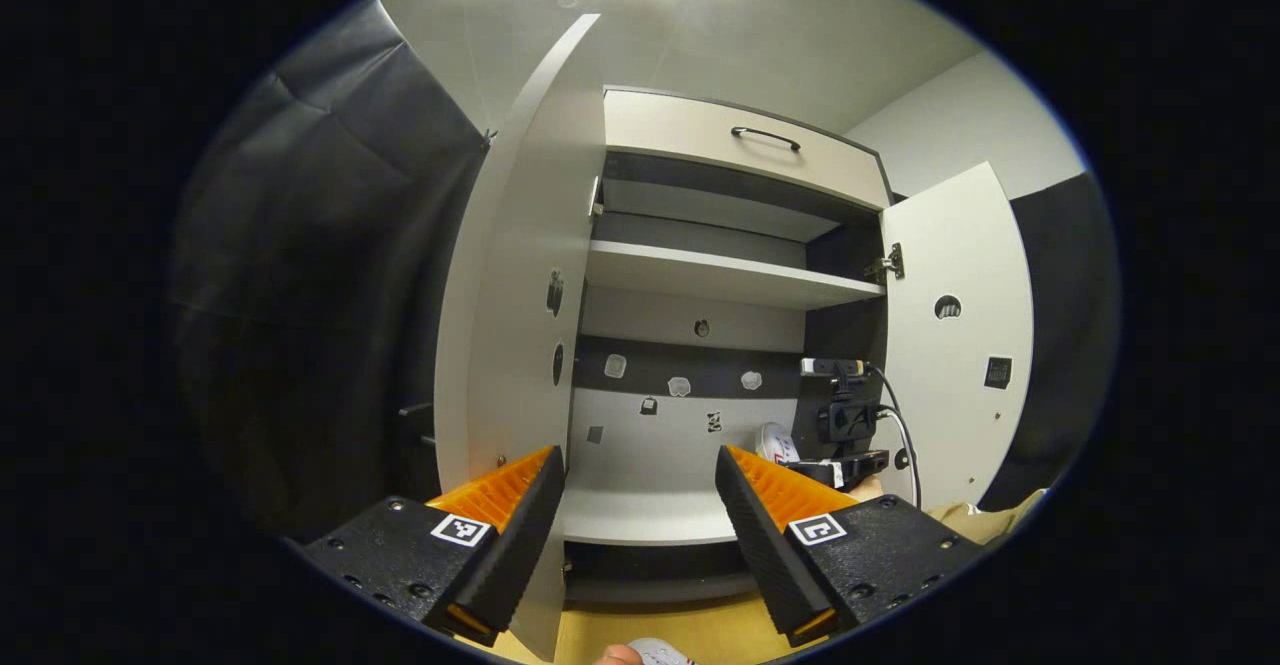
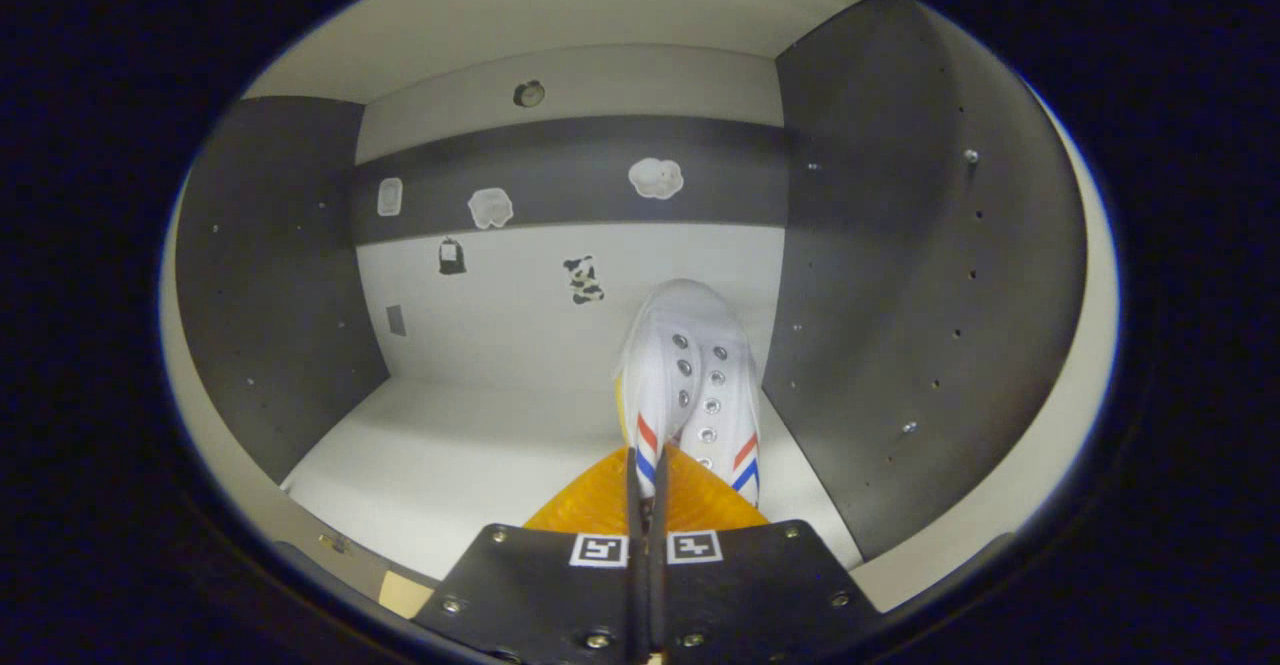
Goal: Grab one shoe with the right hand and put it into the shoe cabinet, grab the other shoe with the left hand and put it into the shoe cabinet; then close the right door with the right hand and the left door with the left hand.
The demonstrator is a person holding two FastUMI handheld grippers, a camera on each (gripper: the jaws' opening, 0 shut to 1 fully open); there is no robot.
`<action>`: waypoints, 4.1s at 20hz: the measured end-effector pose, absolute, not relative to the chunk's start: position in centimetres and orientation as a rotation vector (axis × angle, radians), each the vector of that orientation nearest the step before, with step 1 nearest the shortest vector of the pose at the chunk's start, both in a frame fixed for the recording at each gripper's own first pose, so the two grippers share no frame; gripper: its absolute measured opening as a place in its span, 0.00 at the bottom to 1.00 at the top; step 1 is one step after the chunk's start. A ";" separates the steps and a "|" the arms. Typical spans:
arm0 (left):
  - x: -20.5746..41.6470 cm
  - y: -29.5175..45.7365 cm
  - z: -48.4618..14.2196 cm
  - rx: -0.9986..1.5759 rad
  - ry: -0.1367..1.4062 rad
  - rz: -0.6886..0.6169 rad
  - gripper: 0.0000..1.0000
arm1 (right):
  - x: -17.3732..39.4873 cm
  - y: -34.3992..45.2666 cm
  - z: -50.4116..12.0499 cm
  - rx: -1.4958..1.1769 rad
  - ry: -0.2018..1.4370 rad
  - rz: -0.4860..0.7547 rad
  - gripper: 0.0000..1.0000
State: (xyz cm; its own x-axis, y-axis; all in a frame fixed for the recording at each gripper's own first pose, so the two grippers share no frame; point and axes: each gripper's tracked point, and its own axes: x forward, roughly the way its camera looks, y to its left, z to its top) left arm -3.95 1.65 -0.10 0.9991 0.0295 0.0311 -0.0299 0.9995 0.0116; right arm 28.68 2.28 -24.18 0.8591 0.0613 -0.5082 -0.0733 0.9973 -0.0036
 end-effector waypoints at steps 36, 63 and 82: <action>-0.5 -1.0 -6.7 0.062 0.124 -0.037 0.96 | 8.8 -0.5 -0.6 0.042 0.154 0.077 0.89; -13.9 -0.1 -49.1 -0.109 1.263 -0.020 0.97 | -4.5 -5.8 7.4 -0.092 0.021 -0.033 0.82; -15.0 -1.2 -54.9 -0.200 1.399 0.038 0.39 | -5.0 -6.5 6.8 -0.153 0.018 -0.088 0.89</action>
